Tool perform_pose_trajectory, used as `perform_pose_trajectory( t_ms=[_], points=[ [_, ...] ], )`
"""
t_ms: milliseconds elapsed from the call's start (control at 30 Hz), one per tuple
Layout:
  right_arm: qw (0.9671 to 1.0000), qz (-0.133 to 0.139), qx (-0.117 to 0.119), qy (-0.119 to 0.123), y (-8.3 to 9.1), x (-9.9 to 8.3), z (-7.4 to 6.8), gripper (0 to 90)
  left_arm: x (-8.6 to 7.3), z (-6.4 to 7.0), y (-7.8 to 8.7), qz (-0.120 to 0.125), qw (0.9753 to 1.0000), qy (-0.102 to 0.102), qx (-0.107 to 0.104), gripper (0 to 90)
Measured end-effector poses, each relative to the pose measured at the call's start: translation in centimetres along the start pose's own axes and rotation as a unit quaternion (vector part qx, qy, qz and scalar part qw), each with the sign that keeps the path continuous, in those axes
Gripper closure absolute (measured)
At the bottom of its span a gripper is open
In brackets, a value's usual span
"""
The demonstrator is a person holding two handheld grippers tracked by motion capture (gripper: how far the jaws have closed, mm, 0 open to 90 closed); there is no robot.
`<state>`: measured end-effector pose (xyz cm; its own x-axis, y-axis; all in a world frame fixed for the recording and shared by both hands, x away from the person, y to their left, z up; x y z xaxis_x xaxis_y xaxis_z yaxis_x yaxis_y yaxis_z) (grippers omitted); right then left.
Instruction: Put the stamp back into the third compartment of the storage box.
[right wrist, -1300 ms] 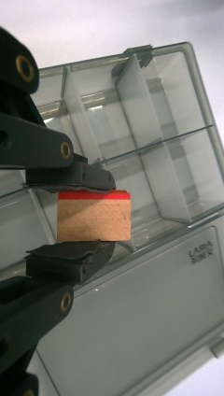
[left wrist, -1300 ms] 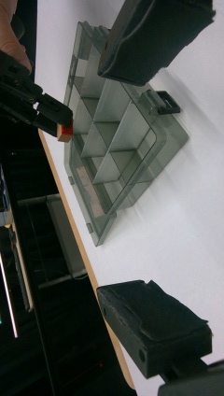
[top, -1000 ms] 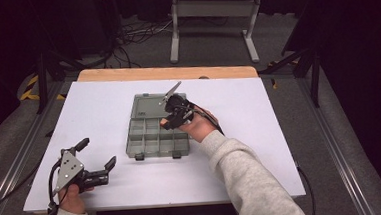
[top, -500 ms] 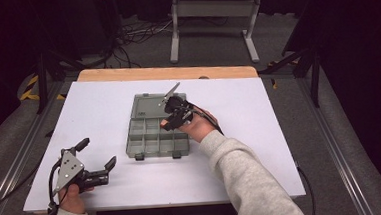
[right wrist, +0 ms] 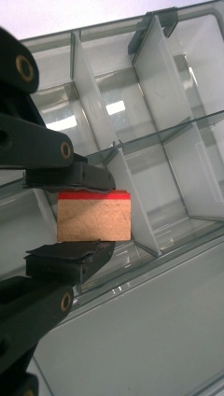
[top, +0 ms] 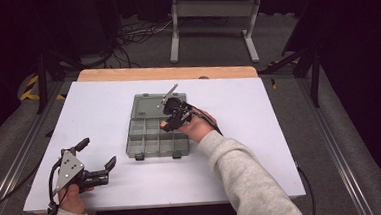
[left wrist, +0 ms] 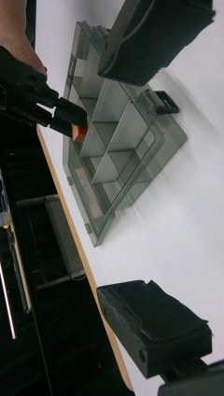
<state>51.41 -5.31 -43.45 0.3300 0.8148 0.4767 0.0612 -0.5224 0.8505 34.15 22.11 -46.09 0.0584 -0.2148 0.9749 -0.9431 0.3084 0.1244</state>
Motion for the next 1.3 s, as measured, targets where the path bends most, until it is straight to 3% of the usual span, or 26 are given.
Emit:
perform_pose_trajectory(
  t_ms=[567, 900, 1067, 1133, 1300],
  points=[
    [0.9999, -0.011, 0.002, -0.001, -0.5, 0.1, -0.2, 65.6, 0.0, 0.0, -0.1, 0.0, 1.0, 0.0, 0.0, 1.2],
    [1.0, 0.003, -0.005, 0.007, 0.1, 0.1, -0.3, 60.4, 0.0, 0.0, -0.1, -0.001, 1.0, -0.001, -0.001, 1.2],
    [0.9997, 0.022, -0.009, 0.005, 0.9, 0.2, -0.5, 53.5, 0.0, 0.1, -0.2, -0.001, 1.0, 0.001, -0.002, 1.2],
    [0.9992, 0.033, -0.021, 0.003, 1.5, 0.2, -0.7, 45.6, -0.1, 0.1, -0.2, -0.002, 1.0, 0.001, -0.003, 1.2],
    [0.9977, 0.058, -0.034, 0.01, 2.7, 0.2, -1.5, 35.5, -0.1, 0.0, -0.2, -0.002, 1.0, 0.004, -0.001, 1.2]
  ],
)
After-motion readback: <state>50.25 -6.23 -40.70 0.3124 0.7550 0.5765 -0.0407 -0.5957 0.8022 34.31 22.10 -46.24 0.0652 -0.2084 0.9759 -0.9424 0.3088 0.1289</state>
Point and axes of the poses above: each handheld gripper's, and its own axes: y roughly backward along the jaws, x roughly out of its top, z roughly to its right, the point moved 3 cm from there along -y, roughly forward along the jaws, and after that the axes turned 15 degrees about x, right-handed, at the moved point
